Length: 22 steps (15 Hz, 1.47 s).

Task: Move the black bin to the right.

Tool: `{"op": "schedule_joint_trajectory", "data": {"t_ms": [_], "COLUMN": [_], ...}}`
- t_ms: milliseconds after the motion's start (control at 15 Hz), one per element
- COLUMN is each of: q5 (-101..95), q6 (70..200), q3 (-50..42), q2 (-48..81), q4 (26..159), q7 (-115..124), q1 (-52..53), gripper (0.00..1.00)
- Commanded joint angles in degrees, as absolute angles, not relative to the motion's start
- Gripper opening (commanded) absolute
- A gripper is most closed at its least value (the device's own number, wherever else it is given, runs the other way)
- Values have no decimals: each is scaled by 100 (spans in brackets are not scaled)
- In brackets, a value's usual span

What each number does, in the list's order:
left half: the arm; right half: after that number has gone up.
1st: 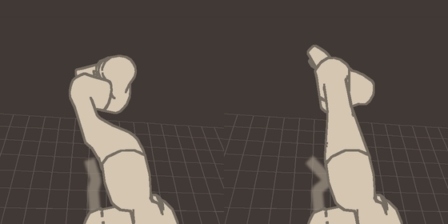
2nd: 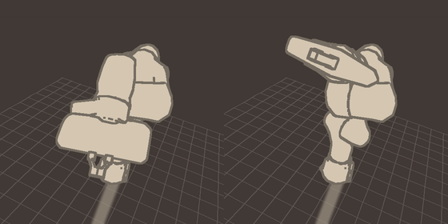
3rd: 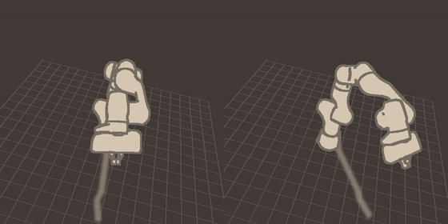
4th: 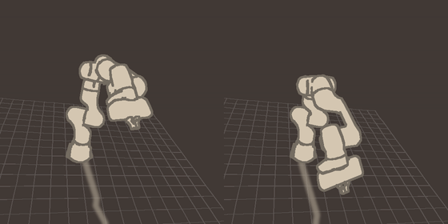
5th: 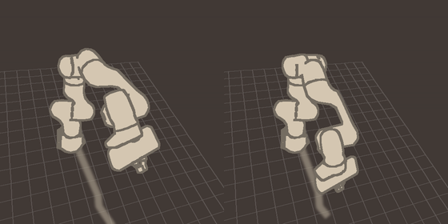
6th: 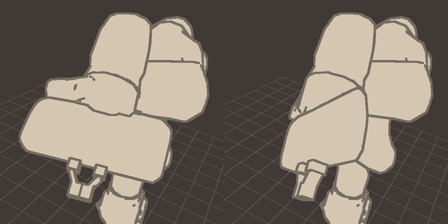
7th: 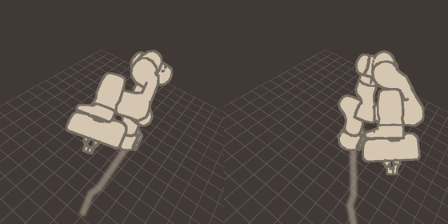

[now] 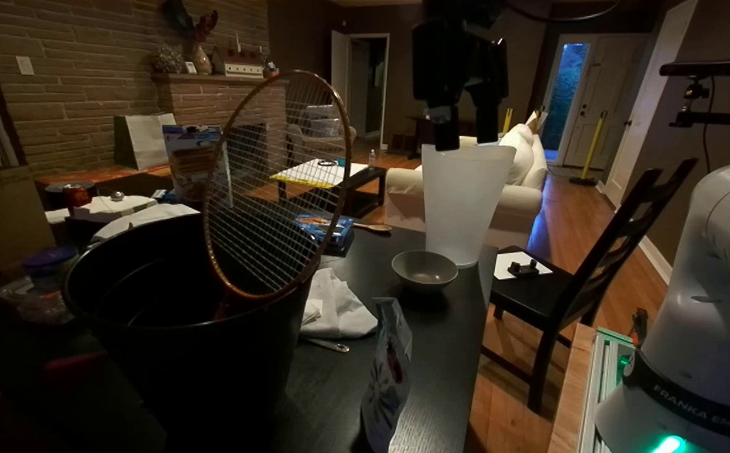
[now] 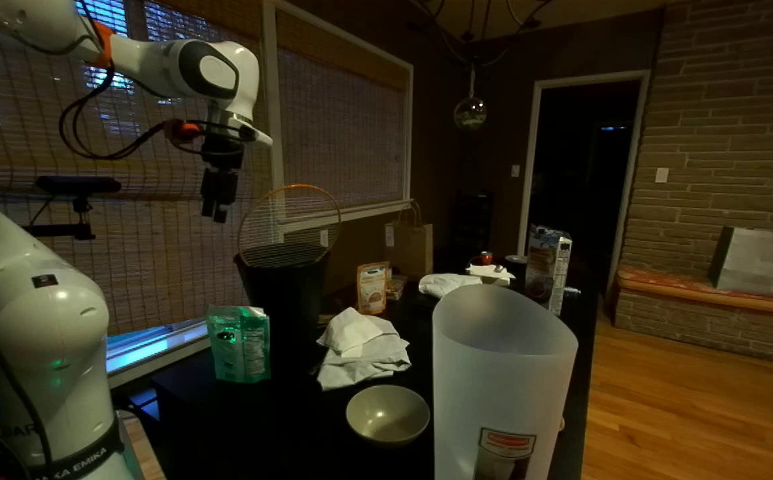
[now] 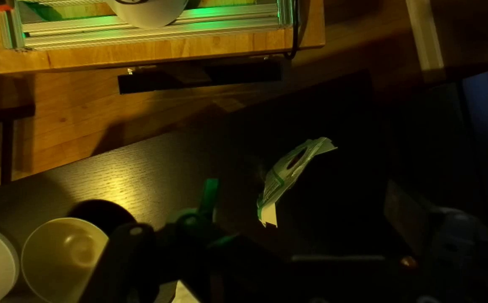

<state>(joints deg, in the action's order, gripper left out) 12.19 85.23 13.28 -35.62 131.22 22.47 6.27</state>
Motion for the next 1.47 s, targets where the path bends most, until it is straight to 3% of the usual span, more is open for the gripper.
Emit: {"op": "schedule_joint_trajectory", "data": {"t_ms": [0, 667, 1200, 1400], "q5": [995, 899, 889, 1906], "q6": [9010, 10833, 11094, 11661], "q3": [1275, -58, -160, -66], "q2": [-3613, -2566, -1994, -1790], "q4": [13164, 13339, 13328, 13559], "q7": [2565, 3126, 3463, 3490], "q1": [222, -1203, -1128, -780], "gripper": [100, 100, 100, 100]}}
